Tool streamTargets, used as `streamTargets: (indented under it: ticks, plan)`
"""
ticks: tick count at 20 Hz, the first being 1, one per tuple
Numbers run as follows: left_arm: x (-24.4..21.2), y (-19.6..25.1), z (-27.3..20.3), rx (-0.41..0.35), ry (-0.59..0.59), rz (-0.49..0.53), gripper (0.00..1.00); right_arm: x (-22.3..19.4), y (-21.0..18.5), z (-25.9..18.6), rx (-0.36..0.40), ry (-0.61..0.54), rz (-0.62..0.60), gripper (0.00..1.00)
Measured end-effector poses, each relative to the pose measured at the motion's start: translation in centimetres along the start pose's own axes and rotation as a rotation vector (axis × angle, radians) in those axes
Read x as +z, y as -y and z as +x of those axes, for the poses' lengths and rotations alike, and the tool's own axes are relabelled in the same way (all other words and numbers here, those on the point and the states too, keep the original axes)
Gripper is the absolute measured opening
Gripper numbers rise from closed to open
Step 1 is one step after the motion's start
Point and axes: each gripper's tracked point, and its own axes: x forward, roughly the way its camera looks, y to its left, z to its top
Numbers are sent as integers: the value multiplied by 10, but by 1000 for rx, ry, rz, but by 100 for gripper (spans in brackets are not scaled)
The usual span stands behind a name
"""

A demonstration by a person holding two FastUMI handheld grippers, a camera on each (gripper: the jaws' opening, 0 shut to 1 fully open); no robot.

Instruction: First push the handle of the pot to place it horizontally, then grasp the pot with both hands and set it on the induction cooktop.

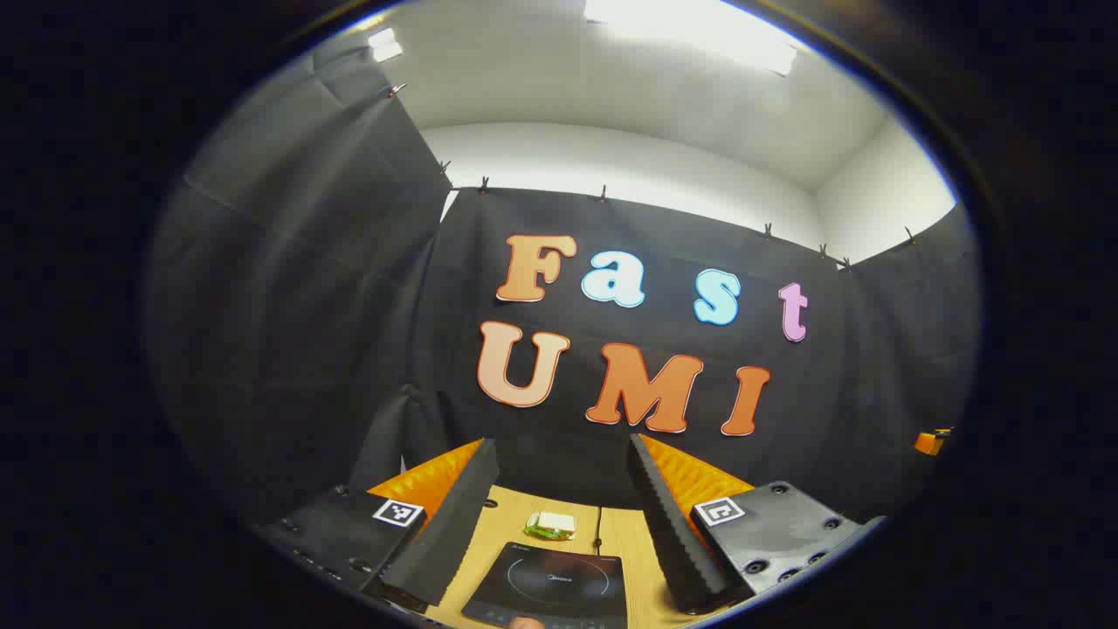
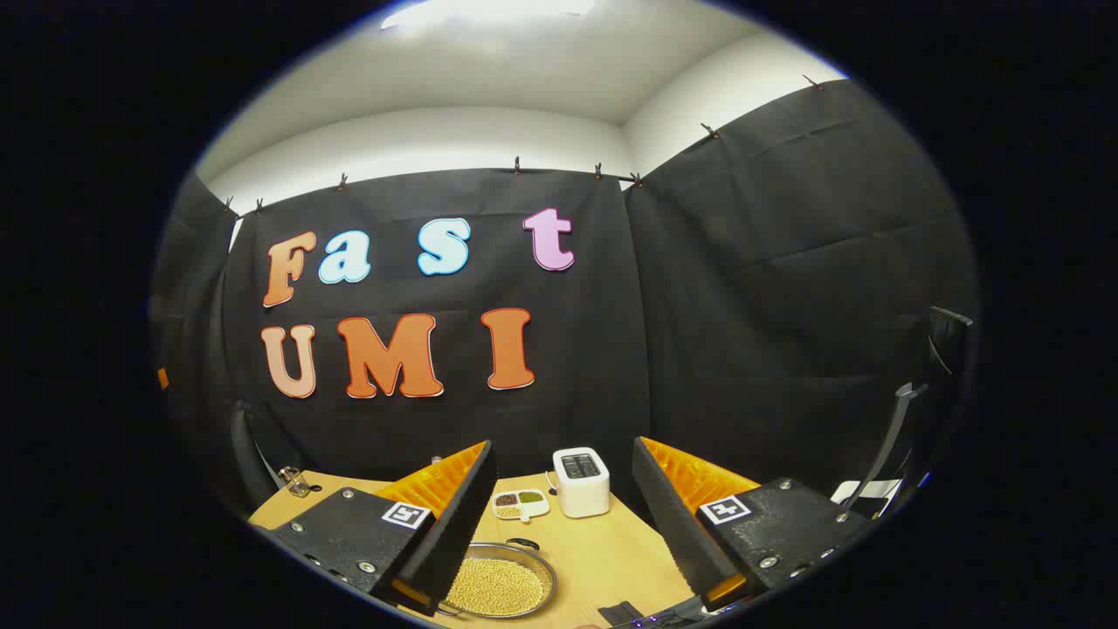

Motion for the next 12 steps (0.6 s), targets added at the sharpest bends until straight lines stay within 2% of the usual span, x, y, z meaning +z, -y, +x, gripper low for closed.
streamTargets:
  ticks: [4, 7, 8, 12]
  plan:
    - [1, -24, -8, 68, -25, 56, 99, -5, 2, 0, -5, -18, -16, 96]
    - [6, -24, -7, 74, -16, 90, 98, -6, 7, 2, -16, -23, -40, 96]
    - [6, -22, -7, 70, -17, 83, 97, -8, 8, 3, -17, -23, -39, 100]
    - [5, -29, 0, 62, -26, 53, 97, -6, 8, 6, -21, -24, -39, 96]
